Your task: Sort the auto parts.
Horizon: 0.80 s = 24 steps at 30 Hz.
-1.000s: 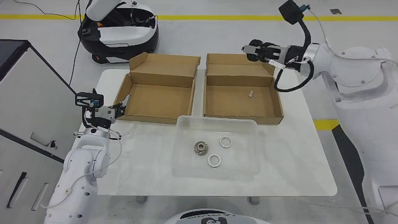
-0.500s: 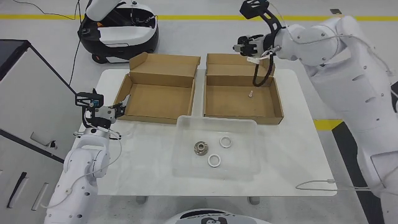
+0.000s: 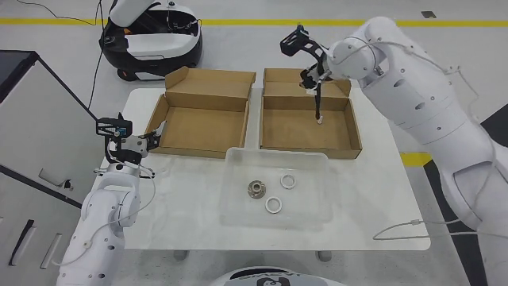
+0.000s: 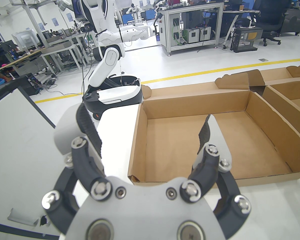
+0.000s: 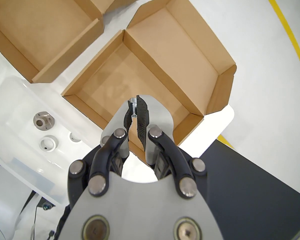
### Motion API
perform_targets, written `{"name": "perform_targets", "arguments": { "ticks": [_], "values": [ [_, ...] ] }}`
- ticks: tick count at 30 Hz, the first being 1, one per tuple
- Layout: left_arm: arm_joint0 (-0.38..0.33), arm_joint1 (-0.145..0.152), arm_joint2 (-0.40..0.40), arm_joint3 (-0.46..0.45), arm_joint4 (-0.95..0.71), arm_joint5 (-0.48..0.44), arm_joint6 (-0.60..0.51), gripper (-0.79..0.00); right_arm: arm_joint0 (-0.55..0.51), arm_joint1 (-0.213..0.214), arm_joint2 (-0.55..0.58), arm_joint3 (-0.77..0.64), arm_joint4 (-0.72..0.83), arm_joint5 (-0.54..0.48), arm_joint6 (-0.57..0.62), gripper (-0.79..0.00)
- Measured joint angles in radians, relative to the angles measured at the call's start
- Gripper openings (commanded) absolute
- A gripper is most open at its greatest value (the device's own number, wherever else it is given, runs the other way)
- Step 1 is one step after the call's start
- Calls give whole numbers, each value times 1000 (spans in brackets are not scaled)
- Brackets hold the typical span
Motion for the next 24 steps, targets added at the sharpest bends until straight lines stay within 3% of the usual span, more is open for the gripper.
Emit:
{"name": "perform_targets", "arguments": {
  "ticks": [10,24],
  "values": [
    [0,0,0,0,0,0,0,0,35,-57,-115,109,16,-122,158,-785],
    [0,0,0,0,0,0,0,0,83,-126,-284,321,129,-194,172,-785]
  ]
}}
